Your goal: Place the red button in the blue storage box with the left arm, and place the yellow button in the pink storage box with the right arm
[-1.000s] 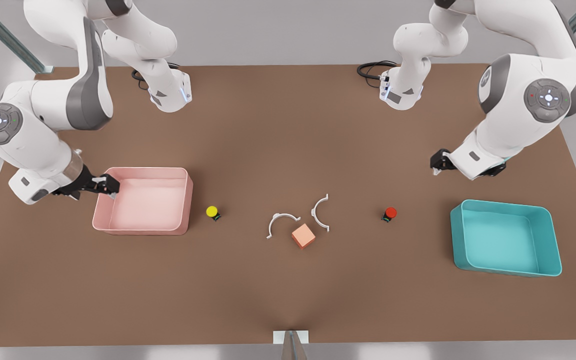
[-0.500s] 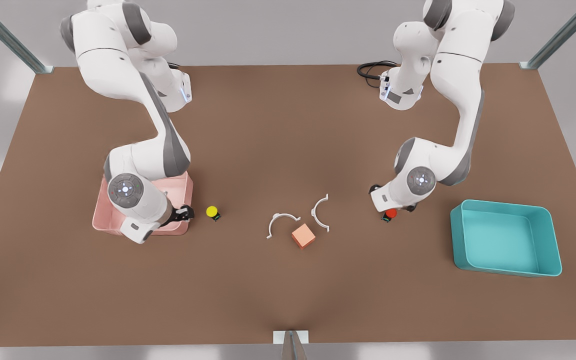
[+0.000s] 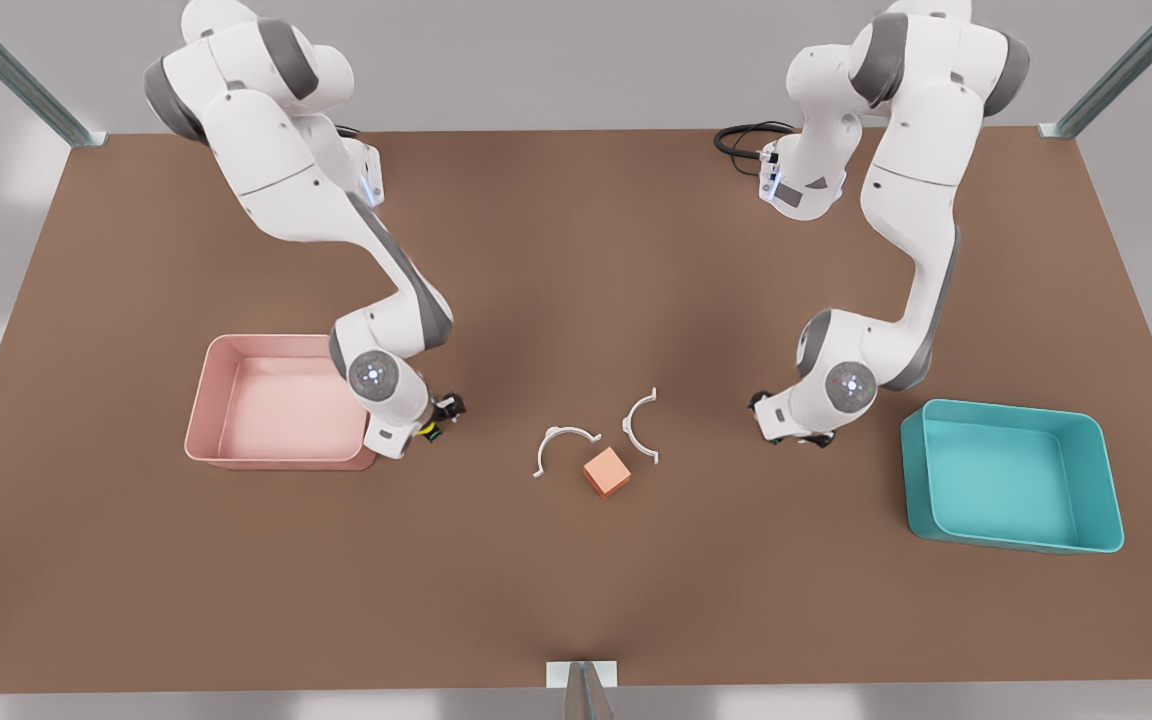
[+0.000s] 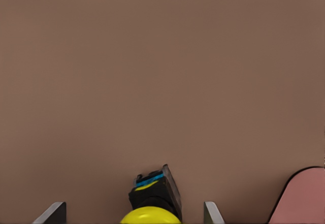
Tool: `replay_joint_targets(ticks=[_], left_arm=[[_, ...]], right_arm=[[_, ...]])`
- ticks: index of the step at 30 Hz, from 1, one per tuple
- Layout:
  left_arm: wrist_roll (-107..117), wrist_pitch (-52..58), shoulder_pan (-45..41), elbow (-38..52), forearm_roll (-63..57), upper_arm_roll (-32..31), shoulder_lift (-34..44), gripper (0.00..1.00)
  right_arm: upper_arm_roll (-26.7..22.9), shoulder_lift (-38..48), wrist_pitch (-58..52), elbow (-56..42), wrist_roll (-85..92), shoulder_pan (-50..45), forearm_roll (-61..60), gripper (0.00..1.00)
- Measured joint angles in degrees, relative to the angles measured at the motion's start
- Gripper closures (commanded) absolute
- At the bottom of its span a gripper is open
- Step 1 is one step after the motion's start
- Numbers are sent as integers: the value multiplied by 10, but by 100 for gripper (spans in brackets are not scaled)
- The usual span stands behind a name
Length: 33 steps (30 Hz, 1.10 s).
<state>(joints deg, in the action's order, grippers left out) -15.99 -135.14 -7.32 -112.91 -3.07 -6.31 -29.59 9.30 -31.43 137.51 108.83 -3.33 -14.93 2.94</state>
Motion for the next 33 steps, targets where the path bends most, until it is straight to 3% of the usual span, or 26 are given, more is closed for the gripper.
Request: replay_joint_targets(ticks=[2, 5, 7, 10, 11, 13, 15, 16, 17, 19, 20, 24, 25, 26, 28, 31, 33], left_arm=[[-7, -13, 1, 1, 0, 1, -18, 5], [-16, -30, 1, 1, 0, 1, -31, 48], [-20, -38, 1, 1, 0, 1, -33, 62], [-19, -45, 0, 1, -6, 1, -28, 71], [-18, -44, 0, 2, -8, 1, -18, 71], [-17, -21, 1, 14, -9, 0, 29, 69], [-17, 20, 24, 31, -9, -1, 80, 69], [-20, 47, 43, 52, -8, -1, 95, 69], [-26, 75, 68, 77, -8, -1, 103, 69], [-50, 119, 132, 105, -9, 0, 104, 69], [-66, 134, 166, 125, -11, 1, 93, 69], [-140, 153, 226, 194, -20, 25, 11, 64], [-158, 149, 230, 197, -20, 27, -4, 1], [-175, 146, 234, 198, -18, 28, -16, 0], [-206, 142, 239, 200, -2, 29, -26, 0], [-238, 143, 237, 201, 10, 30, -16, 0], [-239, 165, 212, 202, 15, 28, 31, 0]], right_arm=[[-3, -4, 15, 6, 4, 0, 0, 0], [2, -6, 33, 32, 10, 2, 0, 0], [2, -5, 53, 61, 14, 7, 0, 0], [3, -6, 77, 83, 19, 9, 1, 0], [3, -8, 85, 85, 21, 9, 1, 12], [5, -13, 99, 84, 26, 12, -1, 28], [6, -13, 110, 80, 30, 12, -2, 30], [6, -10, 114, 79, 31, 12, -1, 37], [7, -5, 117, 79, 32, 13, -1, 38], [7, 2, 122, 78, 33, 16, 0, 26], [7, 3, 124, 78, 34, 17, 0, 31], [10, -7, 138, 67, 37, 18, 0, 31], [11, -16, 141, 54, 37, 16, 0, 31], [11, -23, 144, 43, 37, 15, 0, 31], [8, -30, 149, 33, 39, 13, 0, 50], [4, -31, 155, 39, 44, 15, -3, 54], [7, -30, 156, 41, 49, 16, -5, 61]])
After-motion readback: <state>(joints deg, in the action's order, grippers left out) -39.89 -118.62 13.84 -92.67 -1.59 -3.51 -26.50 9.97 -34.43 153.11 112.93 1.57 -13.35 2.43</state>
